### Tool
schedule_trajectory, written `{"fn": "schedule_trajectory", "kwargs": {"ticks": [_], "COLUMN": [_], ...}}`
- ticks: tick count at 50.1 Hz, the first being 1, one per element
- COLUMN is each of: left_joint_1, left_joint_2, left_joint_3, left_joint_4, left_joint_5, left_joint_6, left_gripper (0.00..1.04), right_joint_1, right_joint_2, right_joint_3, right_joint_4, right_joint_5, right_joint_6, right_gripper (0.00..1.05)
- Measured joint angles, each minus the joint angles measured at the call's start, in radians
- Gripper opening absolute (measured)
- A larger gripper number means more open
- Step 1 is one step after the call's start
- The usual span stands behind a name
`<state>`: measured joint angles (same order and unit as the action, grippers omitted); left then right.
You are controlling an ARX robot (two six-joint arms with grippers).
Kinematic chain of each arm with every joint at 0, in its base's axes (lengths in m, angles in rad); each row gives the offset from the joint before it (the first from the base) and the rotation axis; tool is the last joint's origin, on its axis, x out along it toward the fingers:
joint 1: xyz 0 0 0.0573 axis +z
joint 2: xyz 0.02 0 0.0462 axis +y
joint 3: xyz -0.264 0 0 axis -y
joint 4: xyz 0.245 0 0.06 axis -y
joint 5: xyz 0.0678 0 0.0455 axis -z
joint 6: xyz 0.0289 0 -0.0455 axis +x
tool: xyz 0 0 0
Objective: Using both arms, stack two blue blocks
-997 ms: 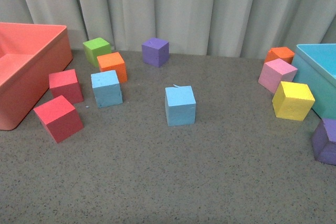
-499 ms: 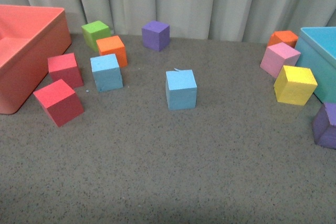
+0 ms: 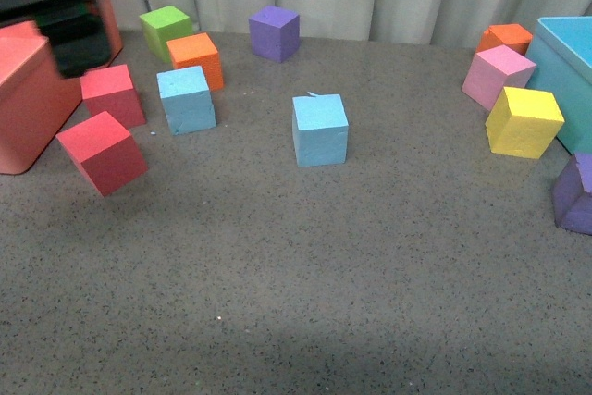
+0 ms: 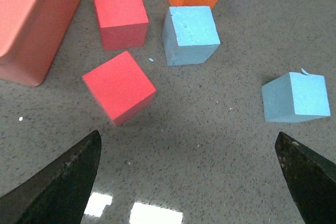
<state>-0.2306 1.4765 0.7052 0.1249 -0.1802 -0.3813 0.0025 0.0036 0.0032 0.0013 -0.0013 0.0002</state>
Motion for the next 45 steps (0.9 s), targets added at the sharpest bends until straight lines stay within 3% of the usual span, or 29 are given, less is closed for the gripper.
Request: {"fn": "schedule_trajectory", "kwargs": {"ticks": [7, 18, 31, 45], "left_joint_1": [-0.030, -0.047, -0.041, -0.029], "left_joint_2": [0.303, 0.560, 0.777, 0.895], "left_joint_3": [0.306, 0.607, 0.874, 1.028], "left_joint_4": [-0.162, -0.286, -0.397, -0.478], "left_joint_5": [-0.012, -0.042, -0.066, -0.073], "left_joint_6": [-0.066, -0.070, -0.066, -0.075], "left_gripper": [0.98, 0.98, 0.98, 0.98], "right_joint_1": [0.000, 0.000, 0.000, 0.000], "right_joint_2": [0.000, 0.000, 0.000, 0.000], "right_joint_3": [0.000, 0.000, 0.000, 0.000], "right_joint_4": [0.000, 0.000, 0.000, 0.000], "right_joint_5": [0.000, 0.000, 0.000, 0.000], "right_joint_6": [0.000, 0.000, 0.000, 0.000], "right_gripper": [0.95, 0.95, 0.95, 0.95]}}
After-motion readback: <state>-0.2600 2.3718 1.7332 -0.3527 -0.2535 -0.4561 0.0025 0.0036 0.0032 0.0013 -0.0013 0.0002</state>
